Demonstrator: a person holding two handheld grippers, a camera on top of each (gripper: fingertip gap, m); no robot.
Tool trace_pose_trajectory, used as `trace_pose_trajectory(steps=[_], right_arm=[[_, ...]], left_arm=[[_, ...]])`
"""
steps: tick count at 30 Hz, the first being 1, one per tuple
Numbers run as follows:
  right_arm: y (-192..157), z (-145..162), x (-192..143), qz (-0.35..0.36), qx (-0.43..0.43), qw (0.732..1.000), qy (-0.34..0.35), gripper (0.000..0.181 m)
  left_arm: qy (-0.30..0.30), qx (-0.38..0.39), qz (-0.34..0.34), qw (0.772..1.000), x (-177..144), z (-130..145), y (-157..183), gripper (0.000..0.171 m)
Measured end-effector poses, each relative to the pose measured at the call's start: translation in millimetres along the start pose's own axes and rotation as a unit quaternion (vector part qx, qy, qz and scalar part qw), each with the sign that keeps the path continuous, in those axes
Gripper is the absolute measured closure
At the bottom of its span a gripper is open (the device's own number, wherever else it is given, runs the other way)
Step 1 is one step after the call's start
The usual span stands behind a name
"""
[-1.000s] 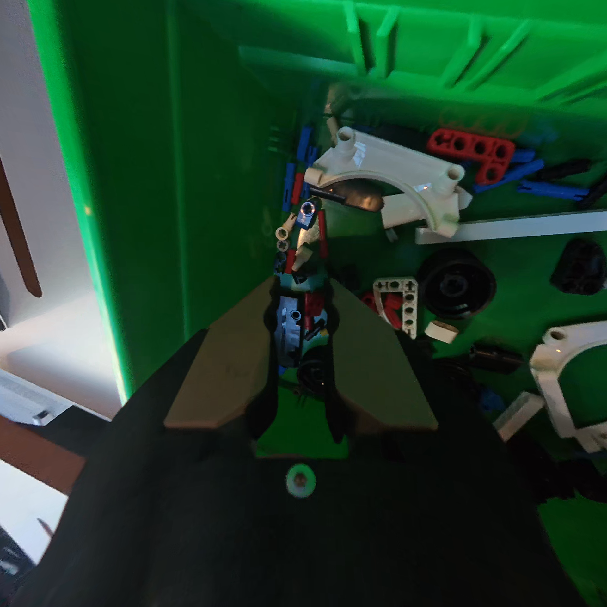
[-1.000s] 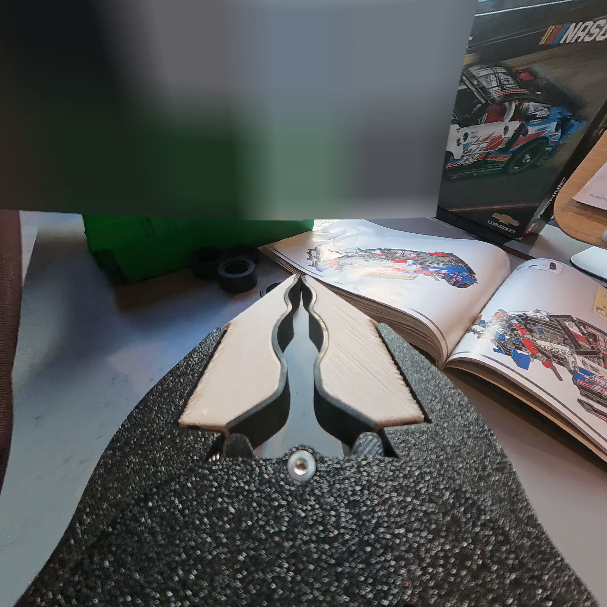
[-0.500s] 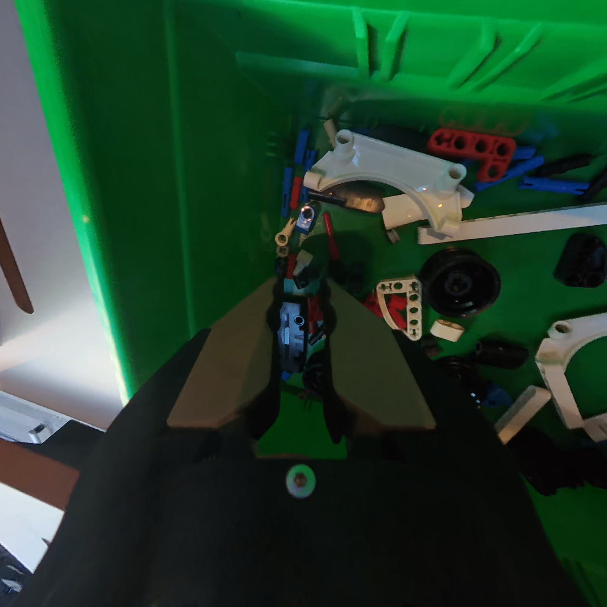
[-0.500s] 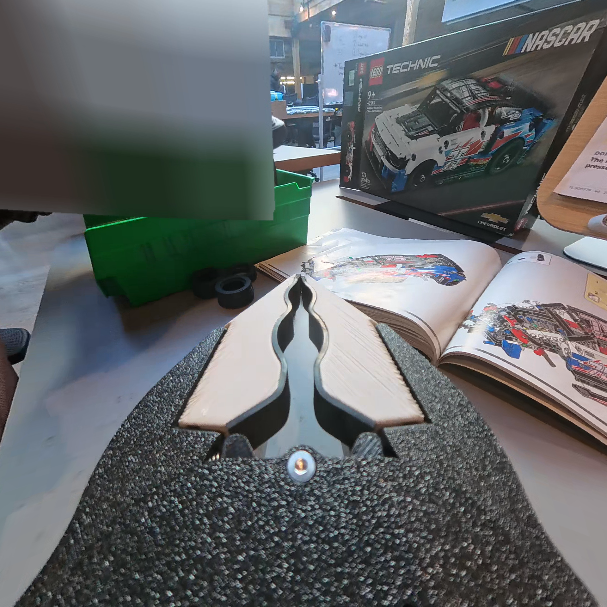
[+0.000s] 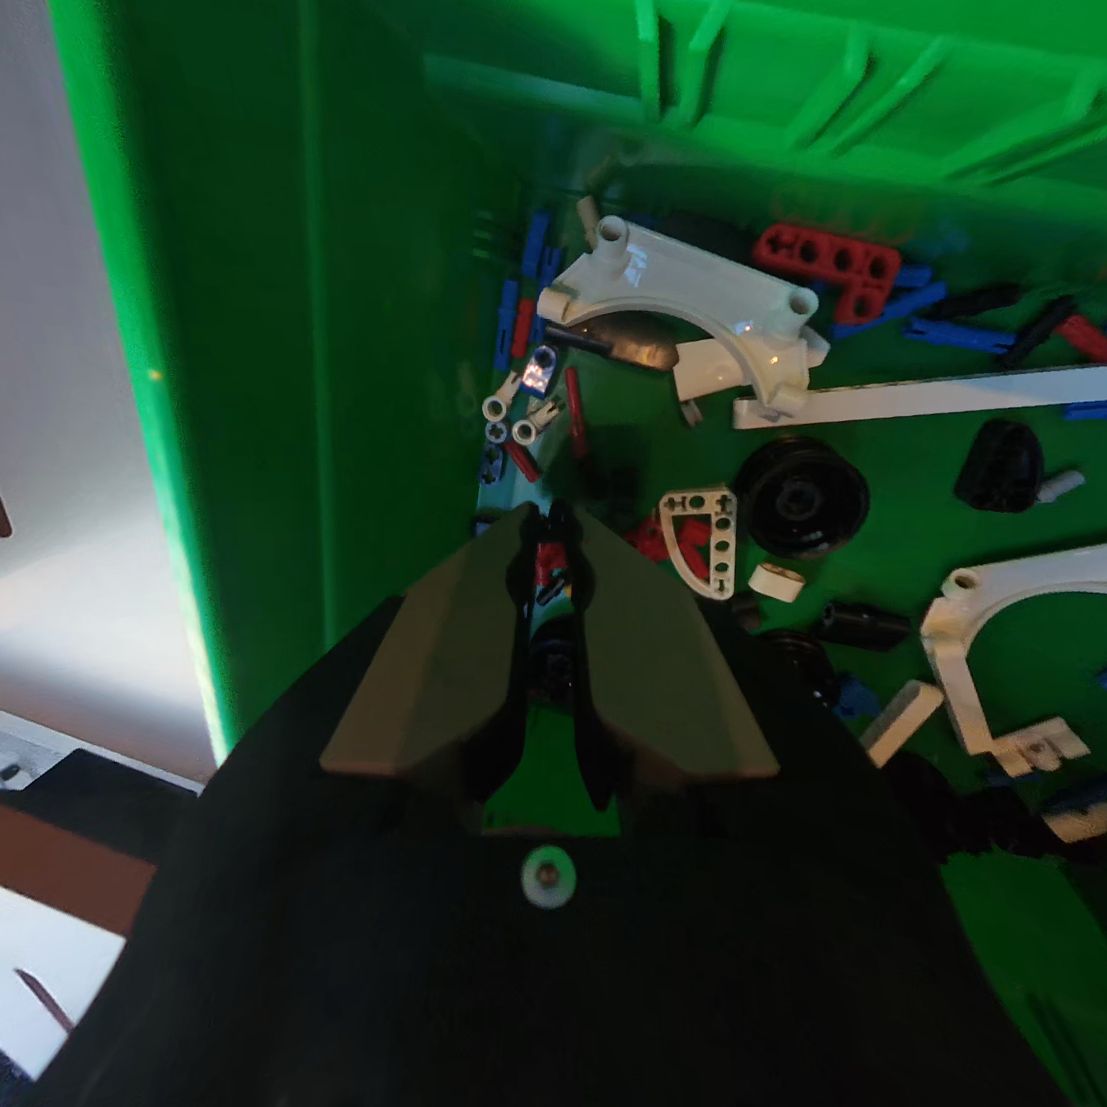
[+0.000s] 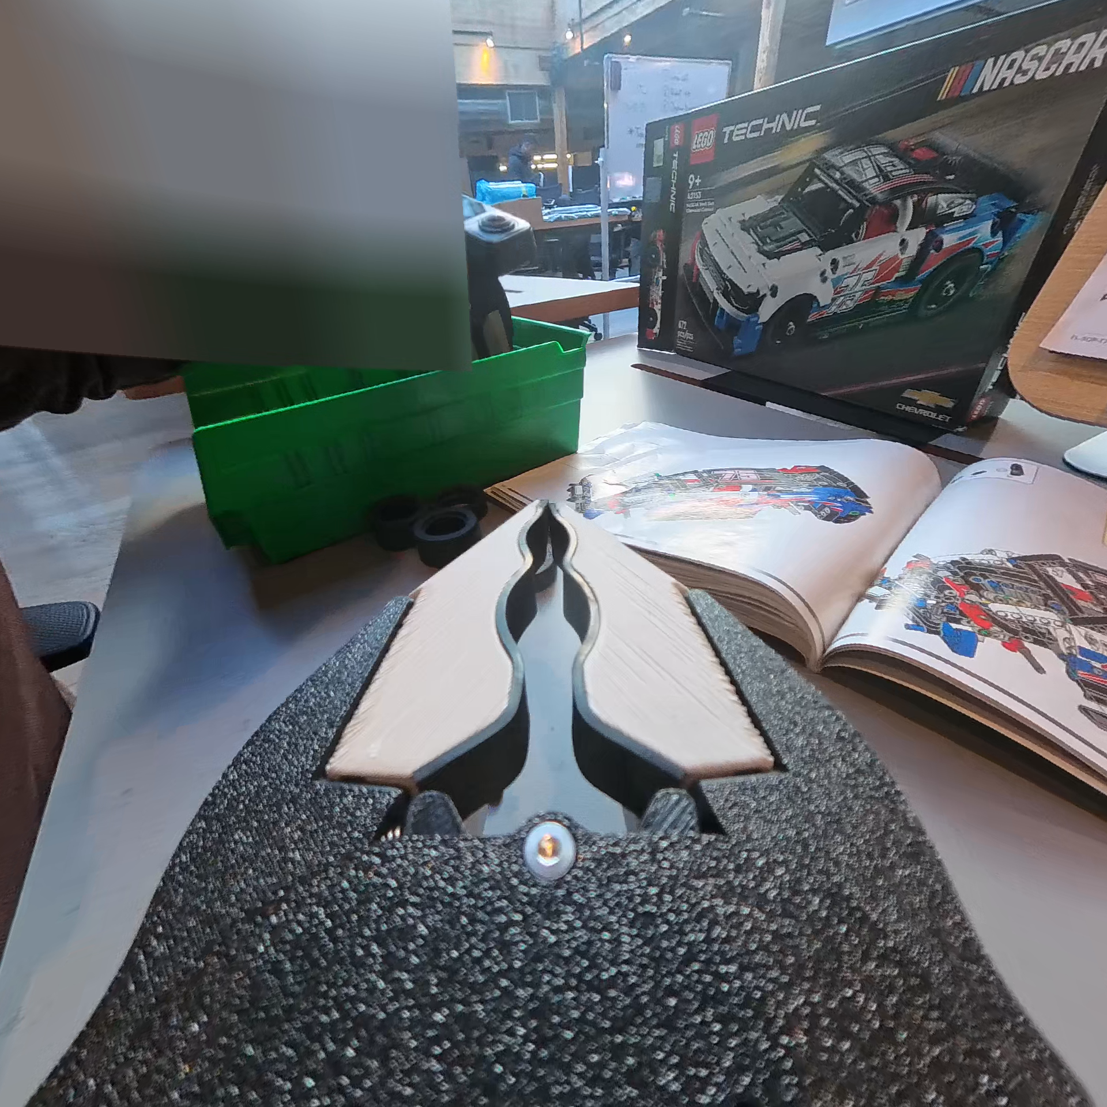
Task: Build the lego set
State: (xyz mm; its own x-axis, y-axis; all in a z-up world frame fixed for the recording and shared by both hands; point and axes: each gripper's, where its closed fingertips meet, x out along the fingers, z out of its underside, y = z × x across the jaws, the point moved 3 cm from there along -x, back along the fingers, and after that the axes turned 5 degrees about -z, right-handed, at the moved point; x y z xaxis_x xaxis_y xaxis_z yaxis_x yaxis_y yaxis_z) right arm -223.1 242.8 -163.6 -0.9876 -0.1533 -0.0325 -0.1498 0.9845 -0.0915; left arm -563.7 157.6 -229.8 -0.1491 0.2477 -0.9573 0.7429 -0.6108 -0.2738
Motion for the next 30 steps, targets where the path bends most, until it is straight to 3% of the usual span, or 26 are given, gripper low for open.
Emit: trace_pose_trajectory(steps=[1, 5, 8, 13, 16, 18, 22, 25, 27, 30], right_arm=[[-0.9, 0.1, -0.2, -0.002, 0.0, 1.0, 0.0, 0.181], [-2.6, 1.2, 1.6, 0.001, -0.006, 1.0, -0.007, 0.181], [-3.2, 0.2, 1.1, 0.011, -0.014, 1.0, -0.003, 0.181], [7.2, -7.1, -12.9, 0.053, 0.006, 0.998, 0.034, 0.181], [13.4, -8.6, -20.7, 0.066, 0.025, 0.996, 0.047, 0.181], [14.0, -9.8, -23.9, 0.071, 0.024, 0.996, 0.051, 0.181], [7.3, -12.0, -25.2, 0.066, 0.012, 0.996, 0.053, 0.181], [2.5, -12.6, -25.8, 0.061, 0.007, 0.997, 0.053, 0.181], [0.8, -13.0, -26.7, 0.06, 0.004, 0.997, 0.054, 0.181], [0.3, -12.7, -26.5, 0.057, 0.005, 0.997, 0.053, 0.181]], left_arm=[[0.001, -0.005, 0.0, 1.0, -3.5, 1.7, -0.8, 0.167], [0.012, -0.036, -0.01, 0.999, -32.5, 8.0, -4.6, 0.167], [0.059, -0.059, -0.044, 0.996, -77.7, -8.0, -0.5, 0.167], [0.157, -0.105, -0.168, 0.968, -170.0, -79.4, 40.7, 0.167], [0.246, -0.12, -0.132, 0.953, -198.0, -142.8, 116.0, 0.168], [0.283, -0.116, -0.068, 0.95, -188.3, -183.1, 172.7, 0.168], [0.229, -0.11, 0.017, 0.967, -113.6, -220.4, 237.6, 0.167], [0.199, -0.111, 0.079, 0.971, -67.9, -225.6, 260.2, 0.167], [0.169, -0.089, 0.08, 0.978, -46.3, -221.0, 265.8, 0.167], [0.189, -0.063, 0.077, 0.977, -42.7, -223.1, 268.0, 0.157]])
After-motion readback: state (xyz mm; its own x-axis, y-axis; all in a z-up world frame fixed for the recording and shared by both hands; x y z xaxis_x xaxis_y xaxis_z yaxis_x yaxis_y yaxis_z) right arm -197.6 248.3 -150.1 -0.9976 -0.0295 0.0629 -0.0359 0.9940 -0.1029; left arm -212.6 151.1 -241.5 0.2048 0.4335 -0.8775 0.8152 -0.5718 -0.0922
